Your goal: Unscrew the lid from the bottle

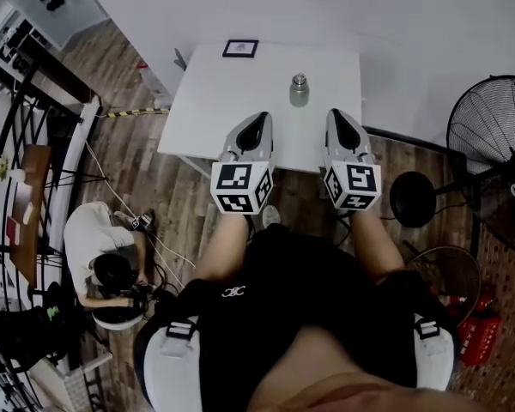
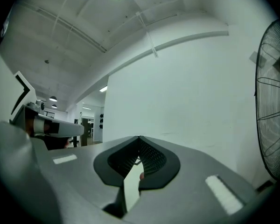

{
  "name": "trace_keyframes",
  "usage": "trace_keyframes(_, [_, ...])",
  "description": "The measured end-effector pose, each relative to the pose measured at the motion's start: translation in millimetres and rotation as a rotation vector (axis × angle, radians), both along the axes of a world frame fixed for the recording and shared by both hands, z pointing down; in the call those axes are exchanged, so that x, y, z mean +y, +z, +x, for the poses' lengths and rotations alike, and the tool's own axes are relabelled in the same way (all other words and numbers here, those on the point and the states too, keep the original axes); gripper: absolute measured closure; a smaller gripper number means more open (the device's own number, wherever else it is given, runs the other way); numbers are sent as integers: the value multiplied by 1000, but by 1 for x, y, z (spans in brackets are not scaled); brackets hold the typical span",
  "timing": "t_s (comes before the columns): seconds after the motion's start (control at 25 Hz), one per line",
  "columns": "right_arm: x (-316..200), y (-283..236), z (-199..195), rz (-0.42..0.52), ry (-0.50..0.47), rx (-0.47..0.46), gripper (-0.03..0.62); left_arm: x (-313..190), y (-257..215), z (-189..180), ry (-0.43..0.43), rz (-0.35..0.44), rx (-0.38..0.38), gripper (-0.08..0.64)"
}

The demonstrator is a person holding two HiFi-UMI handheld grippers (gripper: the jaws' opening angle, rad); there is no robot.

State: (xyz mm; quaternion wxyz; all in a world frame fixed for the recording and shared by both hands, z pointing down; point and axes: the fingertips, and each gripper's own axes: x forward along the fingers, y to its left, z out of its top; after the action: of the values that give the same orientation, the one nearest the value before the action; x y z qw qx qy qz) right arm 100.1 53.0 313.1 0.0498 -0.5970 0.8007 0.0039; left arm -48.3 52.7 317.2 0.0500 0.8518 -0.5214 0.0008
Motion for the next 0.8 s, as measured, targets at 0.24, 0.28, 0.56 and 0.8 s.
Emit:
trace_keyframes(0.24, [-71, 6, -13, -29, 62, 8, 594, -78, 6, -16, 73, -39, 8, 508])
trace_keyframes(0.28, [-81, 8, -16, -34, 71, 9, 594, -89, 8, -20, 85, -45, 9, 508])
trace_keyframes(0.56, [-130, 26, -20, -65, 145, 29, 594, -148, 29, -26, 190, -89, 2, 507])
trace_keyframes(0.8, [-149, 44, -17, -86, 164, 32, 594, -172, 55, -24, 240, -120, -9, 506])
